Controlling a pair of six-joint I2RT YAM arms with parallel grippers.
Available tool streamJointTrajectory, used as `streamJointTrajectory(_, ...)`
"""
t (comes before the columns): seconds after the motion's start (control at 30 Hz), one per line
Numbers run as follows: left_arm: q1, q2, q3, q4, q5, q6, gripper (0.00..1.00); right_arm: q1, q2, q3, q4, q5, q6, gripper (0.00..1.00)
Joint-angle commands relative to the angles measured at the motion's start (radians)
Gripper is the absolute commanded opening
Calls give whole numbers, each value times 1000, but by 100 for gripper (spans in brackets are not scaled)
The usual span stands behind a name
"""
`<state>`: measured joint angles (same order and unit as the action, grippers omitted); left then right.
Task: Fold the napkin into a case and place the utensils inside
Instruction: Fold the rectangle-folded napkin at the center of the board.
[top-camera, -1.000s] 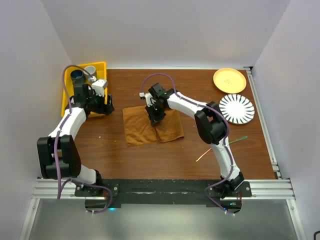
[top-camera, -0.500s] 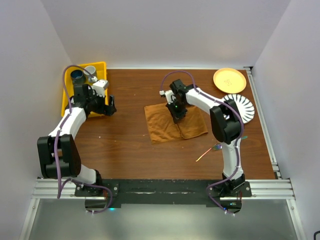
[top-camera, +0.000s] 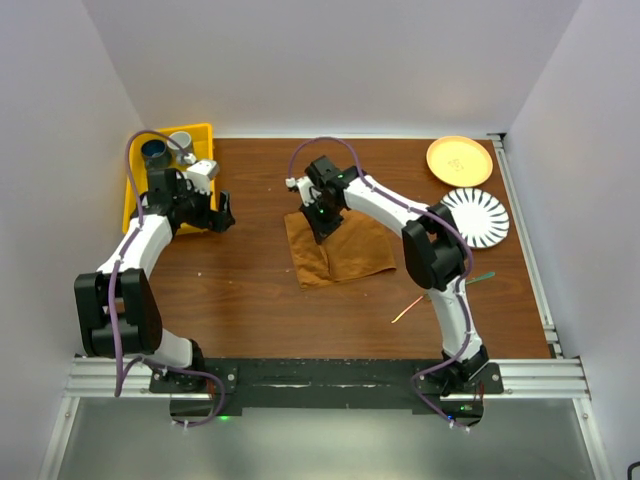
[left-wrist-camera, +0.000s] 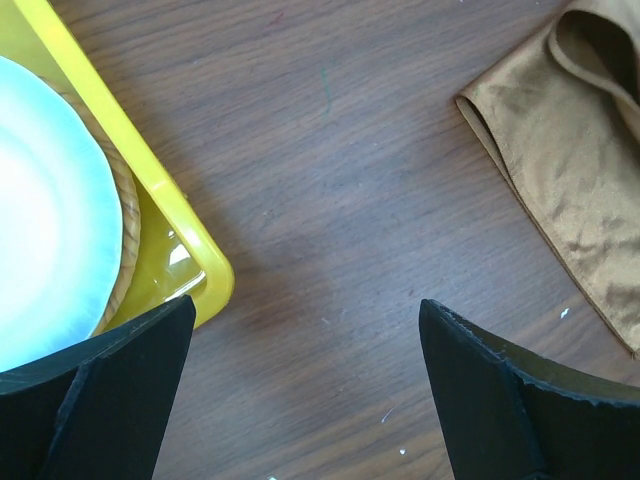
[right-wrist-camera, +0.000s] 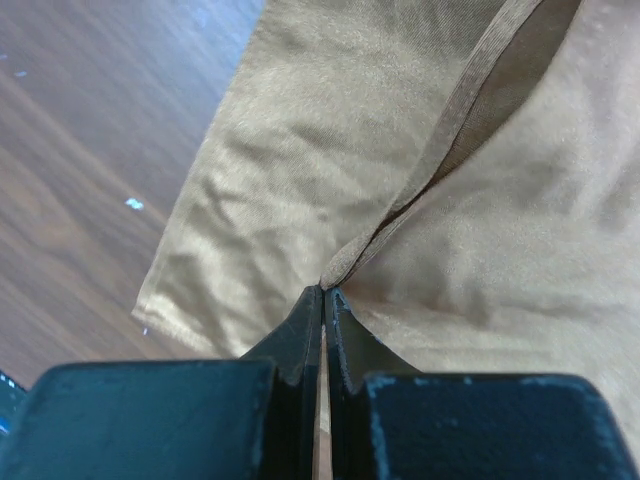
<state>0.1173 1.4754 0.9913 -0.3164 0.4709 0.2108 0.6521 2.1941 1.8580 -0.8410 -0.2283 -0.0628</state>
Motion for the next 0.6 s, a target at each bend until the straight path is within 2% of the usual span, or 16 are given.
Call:
streamJointTrajectory(0.0, 8, -10, 9, 11, 25, 25, 100, 11, 59, 49, 8, -25, 57, 0)
streamJointTrajectory(0.27, 8, -12, 1, 16, 20, 32, 100, 26, 81, 84, 5, -29, 93, 0)
streamJointTrajectory(0.57, 7, -10, 7, 20, 17, 27, 100, 27, 12, 98, -4, -68, 110, 0)
